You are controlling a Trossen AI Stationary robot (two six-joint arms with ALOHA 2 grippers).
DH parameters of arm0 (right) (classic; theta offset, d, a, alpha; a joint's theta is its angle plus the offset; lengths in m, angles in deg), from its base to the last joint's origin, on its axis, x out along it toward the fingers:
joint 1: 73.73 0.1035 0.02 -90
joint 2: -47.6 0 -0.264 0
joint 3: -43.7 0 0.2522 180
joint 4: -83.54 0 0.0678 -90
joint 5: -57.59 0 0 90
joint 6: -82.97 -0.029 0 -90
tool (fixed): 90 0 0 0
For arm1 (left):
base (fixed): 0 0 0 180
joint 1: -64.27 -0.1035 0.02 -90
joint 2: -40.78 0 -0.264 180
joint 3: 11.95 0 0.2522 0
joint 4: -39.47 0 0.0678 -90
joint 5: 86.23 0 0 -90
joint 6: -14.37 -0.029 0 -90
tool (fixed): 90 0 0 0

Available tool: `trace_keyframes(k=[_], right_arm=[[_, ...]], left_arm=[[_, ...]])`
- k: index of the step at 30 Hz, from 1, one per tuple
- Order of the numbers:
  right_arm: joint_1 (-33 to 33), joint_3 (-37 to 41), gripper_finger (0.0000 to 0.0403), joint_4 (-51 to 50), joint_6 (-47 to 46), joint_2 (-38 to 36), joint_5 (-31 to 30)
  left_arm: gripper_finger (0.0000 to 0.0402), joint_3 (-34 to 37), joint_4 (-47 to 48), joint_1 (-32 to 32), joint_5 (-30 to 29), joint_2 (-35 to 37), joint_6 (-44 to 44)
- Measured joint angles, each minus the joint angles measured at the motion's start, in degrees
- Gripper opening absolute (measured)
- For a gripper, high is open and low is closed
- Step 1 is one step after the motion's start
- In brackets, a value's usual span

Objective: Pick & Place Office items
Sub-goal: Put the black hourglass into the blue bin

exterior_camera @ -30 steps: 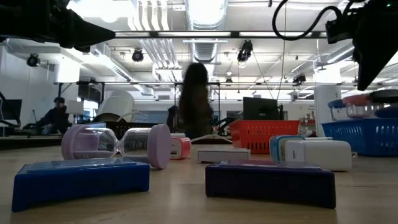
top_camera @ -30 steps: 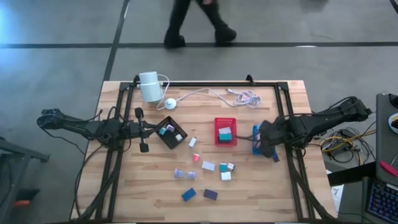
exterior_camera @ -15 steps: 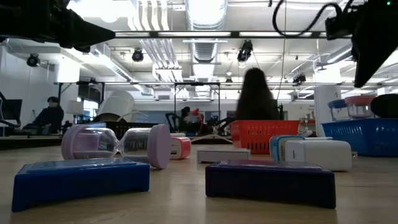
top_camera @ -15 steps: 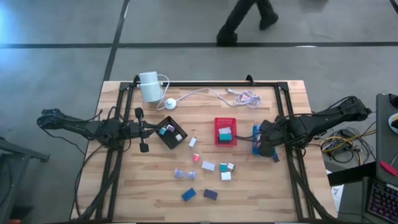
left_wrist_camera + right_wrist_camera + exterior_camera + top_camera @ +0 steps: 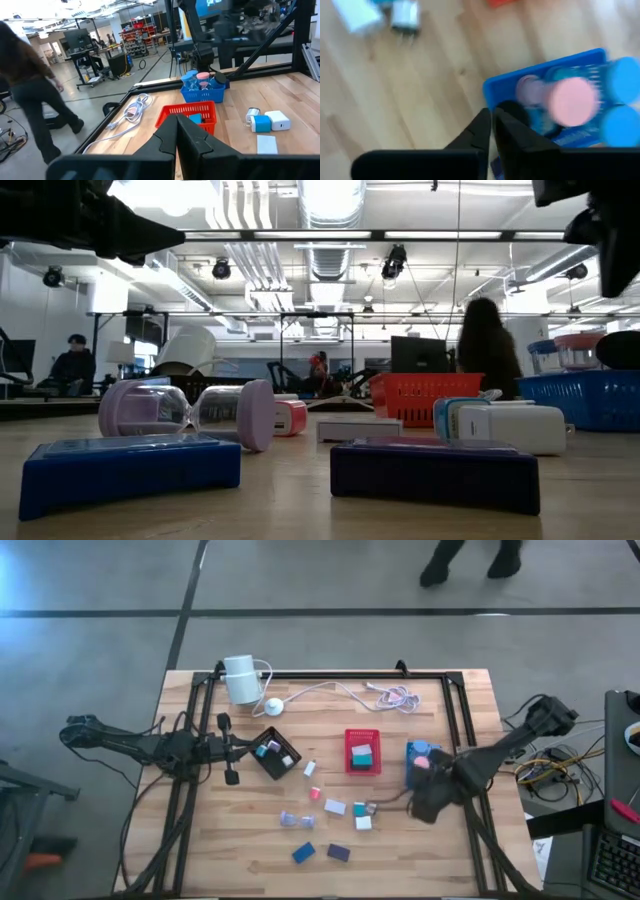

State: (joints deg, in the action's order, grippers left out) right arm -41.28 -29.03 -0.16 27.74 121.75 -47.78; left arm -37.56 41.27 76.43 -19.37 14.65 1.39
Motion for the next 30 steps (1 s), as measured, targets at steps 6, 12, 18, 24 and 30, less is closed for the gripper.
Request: trace_keyframes(k=[6, 12, 18, 24, 30], right_arm=[[2.63, -1.88, 0.0009, 0.53, 1.65, 5.91, 2.37], [2.41, -0.92, 0.0008, -0.14, 1.96, 6.22, 2.95], [2.42, 2.64, 0.0008, -0.47, -1.55, 3.35, 3.84], [2.42, 5.88, 0.0008, -1.19, -5.26, -0.10, 3.43], [2.42, 7.54, 0.0008, -6.21, -11.93, -2.85, 0.30]], left_arm=[[0.0010, 0.00, 0.19, 0.00, 0.02, 0.00, 0.11], [0.0010, 0.00, 0.17, -0.03, 0.04, 0.00, -0.08], [0.0010, 0.00, 0.41, -0.04, 0.07, 0.02, -0.11], [0.0010, 0.00, 0.43, -0.04, 0.22, -0.07, -0.11], [0.0010, 0.02, 0.43, -0.04, 0.22, -0.09, -0.11]])
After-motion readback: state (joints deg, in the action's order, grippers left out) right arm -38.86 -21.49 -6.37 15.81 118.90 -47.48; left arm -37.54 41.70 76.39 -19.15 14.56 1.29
